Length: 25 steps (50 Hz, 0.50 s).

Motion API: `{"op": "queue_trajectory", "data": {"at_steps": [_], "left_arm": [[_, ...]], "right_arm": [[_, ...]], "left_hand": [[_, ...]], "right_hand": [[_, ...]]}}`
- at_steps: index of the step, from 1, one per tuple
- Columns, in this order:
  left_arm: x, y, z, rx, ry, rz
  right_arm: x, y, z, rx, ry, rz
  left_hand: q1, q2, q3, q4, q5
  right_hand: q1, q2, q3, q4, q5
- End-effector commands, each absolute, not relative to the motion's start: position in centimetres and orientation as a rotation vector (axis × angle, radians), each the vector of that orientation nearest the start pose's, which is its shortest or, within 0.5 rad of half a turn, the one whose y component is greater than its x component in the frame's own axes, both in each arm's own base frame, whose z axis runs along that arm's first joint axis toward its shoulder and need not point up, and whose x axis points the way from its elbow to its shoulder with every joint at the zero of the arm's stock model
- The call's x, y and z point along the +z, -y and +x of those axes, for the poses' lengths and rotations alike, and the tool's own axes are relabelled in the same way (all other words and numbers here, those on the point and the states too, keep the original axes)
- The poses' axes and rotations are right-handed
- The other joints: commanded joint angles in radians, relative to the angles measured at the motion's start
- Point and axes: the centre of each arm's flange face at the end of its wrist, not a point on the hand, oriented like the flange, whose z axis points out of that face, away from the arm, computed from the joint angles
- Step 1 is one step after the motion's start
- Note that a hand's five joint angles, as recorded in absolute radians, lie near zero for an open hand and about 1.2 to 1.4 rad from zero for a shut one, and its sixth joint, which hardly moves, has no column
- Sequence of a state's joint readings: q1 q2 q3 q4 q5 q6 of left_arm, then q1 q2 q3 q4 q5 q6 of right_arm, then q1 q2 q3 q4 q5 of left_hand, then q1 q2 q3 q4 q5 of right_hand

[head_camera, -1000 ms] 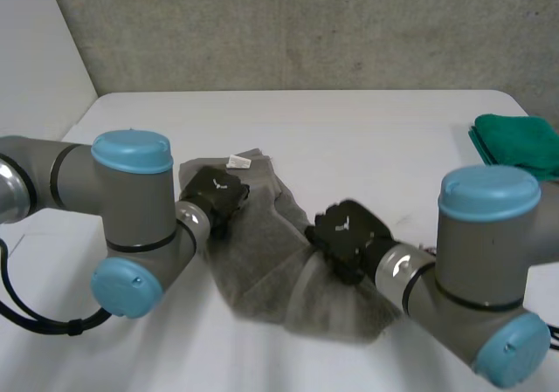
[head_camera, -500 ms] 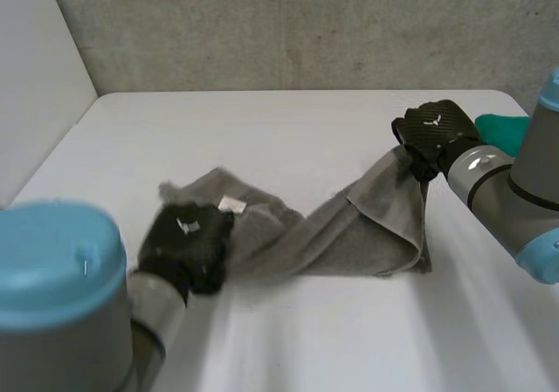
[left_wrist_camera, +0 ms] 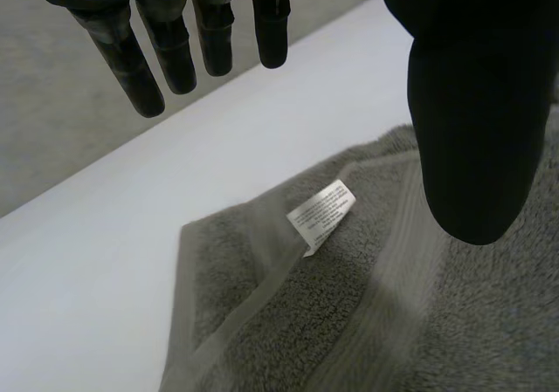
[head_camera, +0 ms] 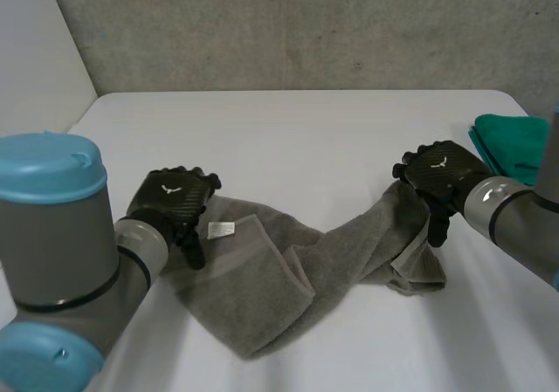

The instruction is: Fold the laundry.

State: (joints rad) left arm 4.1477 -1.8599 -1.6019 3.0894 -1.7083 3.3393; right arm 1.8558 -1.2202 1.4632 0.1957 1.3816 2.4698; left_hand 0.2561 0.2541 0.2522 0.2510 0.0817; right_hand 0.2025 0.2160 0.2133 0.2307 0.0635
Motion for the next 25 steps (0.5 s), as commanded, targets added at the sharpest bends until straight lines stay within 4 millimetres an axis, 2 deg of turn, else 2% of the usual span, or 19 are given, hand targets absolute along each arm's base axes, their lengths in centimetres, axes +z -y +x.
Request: {"op": "queue_trajectory", "data": {"at_steps": [1, 4, 8, 14, 20, 25], "left_arm": [[18.0, 22.2, -29.0, -1.82, -2.488, 1.259], [17.7, 22.4, -29.6, -1.85, -2.453, 1.379], [17.4, 22.6, -30.8, -1.879, -2.393, 1.517], [15.6, 23.3, -32.1, -1.838, -2.341, 1.624], [14.6, 22.5, -34.2, -1.835, -2.308, 1.724], [13.4, 22.7, -34.7, -1.804, -2.323, 1.74]], "right_arm": [[21.9, 24.6, 23.3, -1.665, -2.218, -1.413], [21.5, 22.9, 23.2, -1.623, -2.189, -1.429], [20.7, 21.7, 22.7, -1.592, -2.197, -1.428], [19.4, 21.4, 22.1, -1.582, -2.224, -1.41], [18.3, 21.6, 21.2, -1.569, -2.269, -1.379], [18.0, 22.1, 20.5, -1.578, -2.301, -1.346]], "left_hand": [[0.122, 0.124, 0.126, 0.127, 0.122], [0.125, 0.127, 0.129, 0.13, 0.125], [0.145, 0.147, 0.149, 0.15, 0.145], [0.216, 0.218, 0.22, 0.221, 0.216], [0.365, 0.367, 0.369, 0.37, 0.365], [0.412, 0.414, 0.416, 0.417, 0.412]], "right_hand": [[-0.028, -0.042, -0.039, -0.056, -0.064], [-0.028, -0.042, -0.039, -0.056, -0.064], [-0.028, -0.042, -0.039, -0.056, -0.064], [-0.028, -0.042, -0.039, -0.056, -0.064], [-0.028, -0.042, -0.039, -0.056, -0.064], [-0.028, -0.042, -0.039, -0.056, -0.064]]}}
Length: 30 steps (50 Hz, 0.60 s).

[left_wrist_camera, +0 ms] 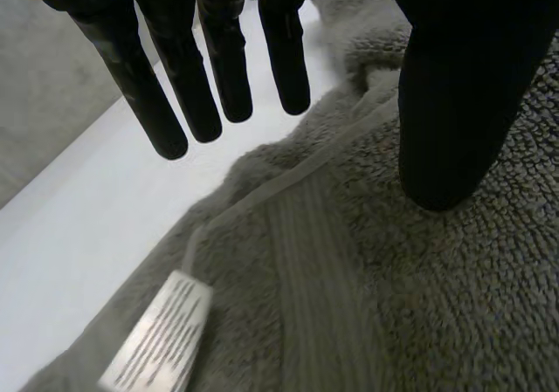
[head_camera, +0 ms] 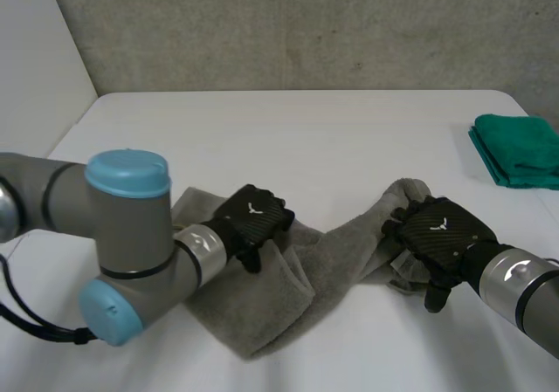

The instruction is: Fold the laundry.

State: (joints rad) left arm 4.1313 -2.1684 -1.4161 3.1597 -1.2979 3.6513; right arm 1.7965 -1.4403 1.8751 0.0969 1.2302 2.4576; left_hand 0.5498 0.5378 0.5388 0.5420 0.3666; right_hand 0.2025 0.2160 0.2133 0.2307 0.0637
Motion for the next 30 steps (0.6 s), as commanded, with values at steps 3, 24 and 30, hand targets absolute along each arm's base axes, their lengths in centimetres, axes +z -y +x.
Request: {"op": "queue_trajectory", "data": {"at_steps": [3, 24, 30], "left_arm": [[13.1, 22.9, -34.9, -1.804, -2.321, 1.741], [13.2, 23.0, -34.8, -1.721, -2.161, 1.598], [17.0, 22.8, -33.8, -1.785, -2.113, 1.487]], "right_arm": [[17.9, 22.2, 20.4, -1.579, -2.306, -1.341], [19.1, 23.4, 20.4, -1.645, -2.274, -1.326], [20.8, 25.0, 20.9, -1.716, -2.235, -1.307]], "left_hand": [[0.151, 0.163, 0.162, 0.159, 0.16], [0.846, 0.858, 0.857, 0.854, 0.855], [0.846, 0.858, 0.857, 0.854, 0.855]], "right_hand": [[-0.028, -0.042, -0.039, -0.056, -0.064], [-0.028, -0.042, -0.039, -0.056, -0.064], [-0.028, -0.042, -0.039, -0.056, -0.064]]}}
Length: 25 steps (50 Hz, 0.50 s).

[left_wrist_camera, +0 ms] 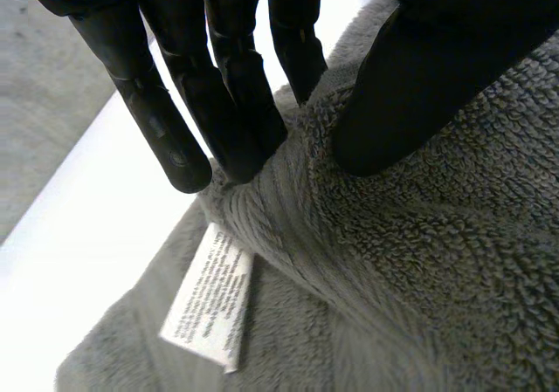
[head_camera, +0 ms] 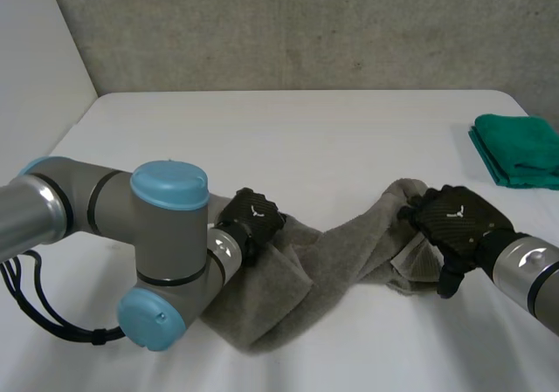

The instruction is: Fold the laundry.

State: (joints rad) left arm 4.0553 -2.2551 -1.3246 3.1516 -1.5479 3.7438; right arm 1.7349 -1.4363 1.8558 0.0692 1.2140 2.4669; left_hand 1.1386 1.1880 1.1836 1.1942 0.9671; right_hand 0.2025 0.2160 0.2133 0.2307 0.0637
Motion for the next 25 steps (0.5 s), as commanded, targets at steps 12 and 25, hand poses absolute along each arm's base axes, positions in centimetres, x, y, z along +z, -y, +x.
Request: {"op": "queue_trajectory", "data": {"at_steps": [12, 25], "left_arm": [[28.0, 18.8, -30.5, -2.091, -1.914, 1.27], [34.0, 14.6, -27.3, -2.313, -1.756, 1.149]], "right_arm": [[24.1, 28.1, 22.5, -1.569, -2.229, -1.09], [23.4, 31.2, 27.3, -1.365, -2.105, -1.181]], "left_hand": [[0.258, 0.208, 0.213, 0.202, 0.255], [0.258, 0.208, 0.213, 0.202, 0.255]], "right_hand": [[-0.028, -0.042, -0.039, -0.056, -0.064], [-0.028, -0.042, -0.039, -0.056, -0.064]]}}
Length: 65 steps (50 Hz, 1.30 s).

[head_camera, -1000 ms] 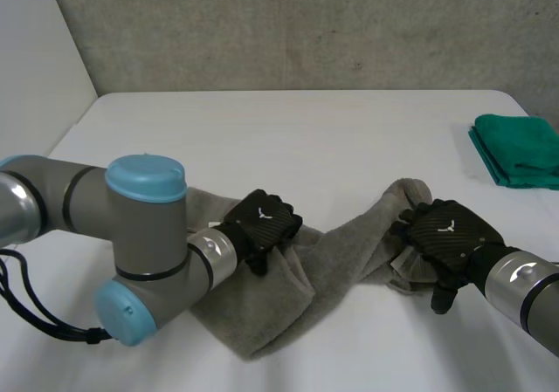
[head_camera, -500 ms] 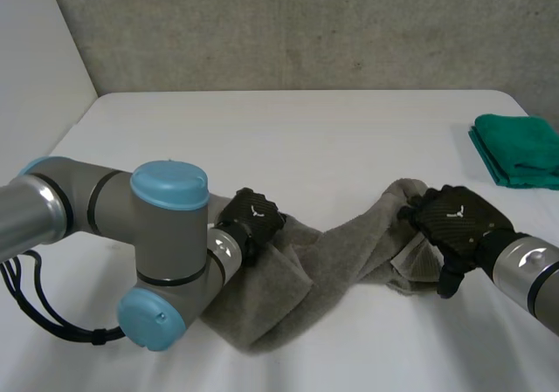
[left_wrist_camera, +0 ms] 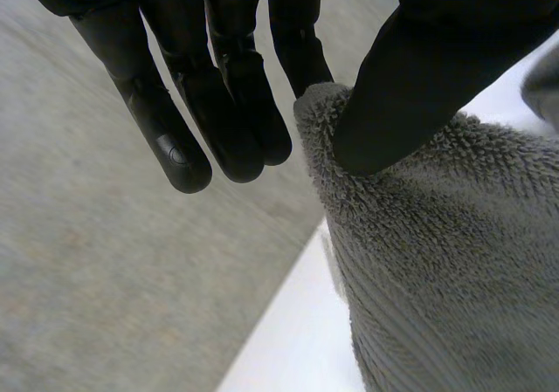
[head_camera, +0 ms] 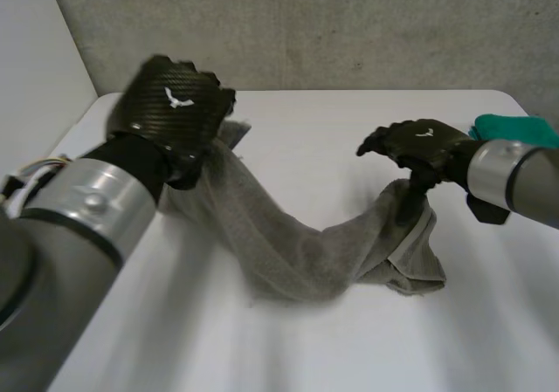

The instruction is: Fold the laundry.

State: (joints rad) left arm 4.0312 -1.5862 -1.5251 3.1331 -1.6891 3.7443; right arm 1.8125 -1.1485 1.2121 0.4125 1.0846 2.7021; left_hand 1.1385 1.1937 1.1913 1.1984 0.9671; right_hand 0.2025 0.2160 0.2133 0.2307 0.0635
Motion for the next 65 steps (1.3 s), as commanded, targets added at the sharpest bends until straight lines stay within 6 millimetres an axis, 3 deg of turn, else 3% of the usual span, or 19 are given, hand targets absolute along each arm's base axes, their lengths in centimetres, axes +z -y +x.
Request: {"op": "queue_trajectory", "data": {"at_steps": [1, 6, 15, 20, 23, 24, 27, 31, 35, 36, 39, 40, 43, 49, 52, 55, 56, 60, 65], "left_arm": [[34.2, 14.4, -27.2, -2.322, -1.749, 1.143], [34.8, 13.2, -26.3, -2.357, -1.722, 1.127], [35.0, 13.0, -26.1, -2.387, -1.694, 1.107], [35.0, 14.0, -26.5, -2.414, -1.658, 1.072], [34.2, 15.2, -27.4, -2.396, -1.637, 1.083], [34.0, 15.5, -27.5, -2.386, -1.632, 1.087], [33.6, 17.1, -27.9, -2.353, -1.591, 1.08], [33.9, 19.0, -27.9, -2.342, -1.537, 1.032], [34.6, 21.7, -28.7, -2.365, -1.501, 0.963], [35.4, 22.7, -29.0, -2.389, -1.472, 0.928], [37.0, 24.0, -29.3, -2.425, -1.43, 0.865], [38.1, 24.5, -29.6, -2.452, -1.401, 0.825], [39.8, 25.0, -30.3, -2.496, -1.358, 0.765], [40.1, 24.9, -30.2, -2.539, -1.39, 0.709], [39.5, 24.2, -30.0, -2.552, -1.437, 0.711], [38.7, 23.2, -29.5, -2.548, -1.481, 0.732], [38.5, 23.0, -29.3, -2.548, -1.489, 0.733], [37.4, 21.3, -29.2, -2.534, -1.524, 0.788], [37.9, 18.4, -29.2, -2.585, -1.508, 0.837]], "right_arm": [[23.1, 31.3, 27.6, -1.349, -2.105, -1.185], [20.4, 31.4, 30.1, -1.202, -2.097, -1.264], [17.2, 32.2, 30.7, -1.126, -2.13, -1.318], [16.5, 32.4, 30.8, -1.116, -2.143, -1.323], [16.6, 32.1, 30.7, -1.104, -2.145, -1.331], [16.8, 32.1, 30.7, -1.109, -2.145, -1.331], [17.2, 32.1, 30.7, -1.125, -2.139, -1.338], [18.4, 32.7, 30.6, -1.216, -2.114, -1.39], [22.6, 34.7, 30.6, -1.533, -2.09, -1.39], [24.6, 35.6, 30.6, -1.694, -2.053, -1.364], [27.4, 36.6, 30.7, -1.903, -1.972, -1.274], [29.6, 36.9, 30.7, -2.012, -1.897, -1.185], [33.5, 36.6, 30.1, -2.139, -1.784, -1.008], [35.1, 34.6, 28.9, -2.177, -1.681, -0.873], [35.1, 33.6, 27.9, -2.168, -1.695, -0.879], [33.5, 32.3, 27.2, -2.046, -1.777, -0.918], [32.1, 31.8, 27.3, -1.95, -1.826, -0.952], [28.1, 31.8, 27.5, -1.757, -1.964, -1.036], [26.0, 32.3, 28.2, -1.669, -2.016, -1.101]], "left_hand": [[0.258, 0.203, 0.205, 0.198, 0.255], [0.258, 0.203, 0.205, 0.198, 0.255], [0.258, 0.203, 0.205, 0.198, 0.255], [0.258, 0.203, 0.205, 0.198, 0.255], [0.258, 0.203, 0.205, 0.198, 0.255], [0.258, 0.203, 0.205, 0.198, 0.255], [0.258, 0.203, 0.205, 0.198, 0.255], [0.258, 0.203, 0.205, 0.198, 0.255], [0.258, 0.203, 0.205, 0.198, 0.255], [0.258, 0.203, 0.205, 0.198, 0.255], [0.258, 0.203, 0.205, 0.198, 0.255], [0.258, 0.203, 0.205, 0.198, 0.255], [0.258, 0.203, 0.205, 0.198, 0.255], [0.258, 0.203, 0.205, 0.198, 0.255], [0.258, 0.203, 0.205, 0.198, 0.255], [0.258, 0.203, 0.205, 0.198, 0.255], [0.258, 0.203, 0.205, 0.198, 0.255], [0.258, 0.203, 0.205, 0.198, 0.255], [0.258, 0.203, 0.205, 0.198, 0.255]], "right_hand": [[-0.028, -0.042, -0.039, -0.056, -0.064], [-0.028, -0.042, -0.039, -0.056, -0.064], [0.017, 0.003, 0.006, -0.011, -0.019], [0.475, 0.461, 0.464, 0.447, 0.439], [0.894, 0.88, 0.883, 0.866, 0.858], [1.191, 1.177, 1.18, 1.163, 1.155], [1.194, 1.18, 1.183, 1.166, 1.158], [1.194, 1.18, 1.183, 1.166, 1.158], [1.194, 1.18, 1.183, 1.166, 1.158], [1.194, 1.18, 1.183, 1.166, 1.158], [1.194, 1.18, 1.183, 1.166, 1.158], [1.194, 1.18, 1.183, 1.166, 1.158], [1.194, 1.18, 1.183, 1.166, 1.158], [1.194, 1.18, 1.183, 1.166, 1.158], [1.194, 1.18, 1.183, 1.166, 1.158], [1.194, 1.18, 1.183, 1.166, 1.158], [0.858, 0.844, 0.847, 0.829, 0.822], [0.066, 0.052, 0.055, 0.038, 0.03], [-0.028, -0.042, -0.039, -0.056, -0.064]]}}
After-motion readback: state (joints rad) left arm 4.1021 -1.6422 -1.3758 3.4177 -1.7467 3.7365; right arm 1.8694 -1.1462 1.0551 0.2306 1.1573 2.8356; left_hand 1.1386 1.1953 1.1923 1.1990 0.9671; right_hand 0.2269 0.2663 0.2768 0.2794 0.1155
